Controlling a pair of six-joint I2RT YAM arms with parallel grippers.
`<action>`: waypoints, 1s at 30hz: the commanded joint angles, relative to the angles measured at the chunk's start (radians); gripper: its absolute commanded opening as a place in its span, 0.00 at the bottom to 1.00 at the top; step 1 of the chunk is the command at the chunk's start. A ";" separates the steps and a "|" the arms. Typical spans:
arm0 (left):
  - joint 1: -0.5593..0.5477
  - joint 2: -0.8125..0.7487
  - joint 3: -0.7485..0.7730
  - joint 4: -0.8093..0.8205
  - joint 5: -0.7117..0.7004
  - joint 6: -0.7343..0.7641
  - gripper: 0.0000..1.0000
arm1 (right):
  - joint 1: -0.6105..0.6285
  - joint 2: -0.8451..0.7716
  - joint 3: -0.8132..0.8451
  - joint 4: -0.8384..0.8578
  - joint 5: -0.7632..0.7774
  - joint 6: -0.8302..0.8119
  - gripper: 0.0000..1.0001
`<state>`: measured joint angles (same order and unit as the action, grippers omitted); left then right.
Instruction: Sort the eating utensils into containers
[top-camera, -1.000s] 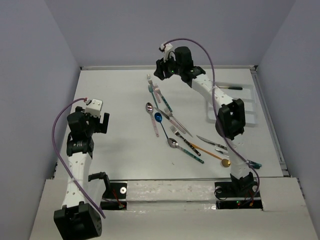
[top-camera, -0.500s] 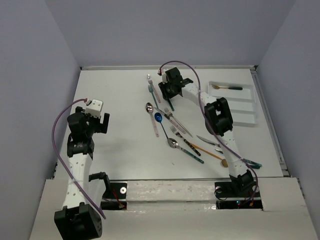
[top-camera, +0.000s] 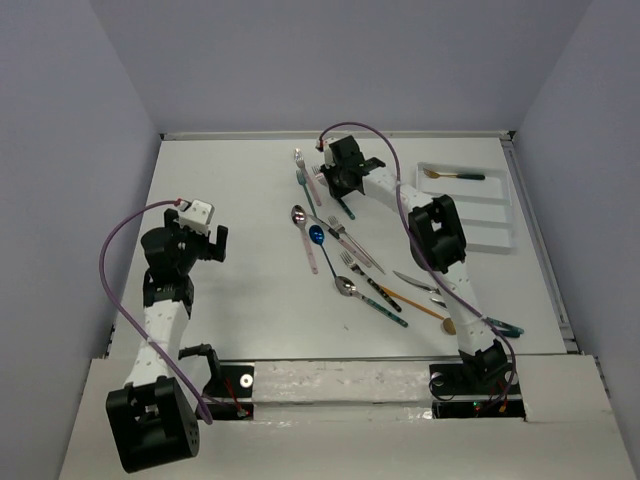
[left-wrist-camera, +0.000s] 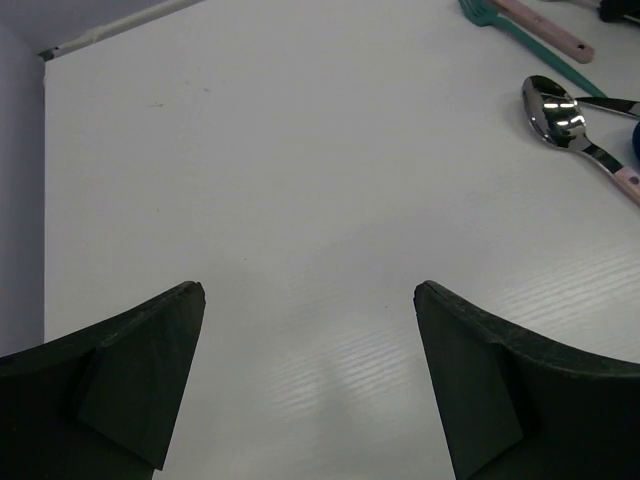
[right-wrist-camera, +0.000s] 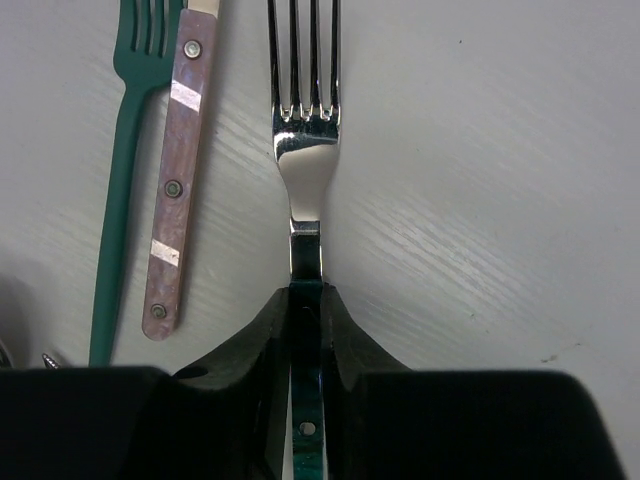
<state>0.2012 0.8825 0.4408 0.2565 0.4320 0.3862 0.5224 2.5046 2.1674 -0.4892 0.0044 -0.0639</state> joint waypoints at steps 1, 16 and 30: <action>-0.008 0.000 -0.074 0.246 0.162 -0.043 0.99 | -0.002 -0.030 -0.026 -0.063 0.040 0.024 0.00; -0.008 -0.080 -0.304 0.473 0.217 -0.021 0.99 | -0.105 -0.408 -0.090 0.032 0.101 -0.439 0.00; -0.002 -0.059 -0.317 0.541 0.223 -0.055 0.99 | -0.453 -0.570 -0.644 0.619 0.003 -1.172 0.00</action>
<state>0.1967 0.8143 0.1242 0.7162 0.6392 0.3347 0.0814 1.9488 1.6398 -0.1078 0.0315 -0.9726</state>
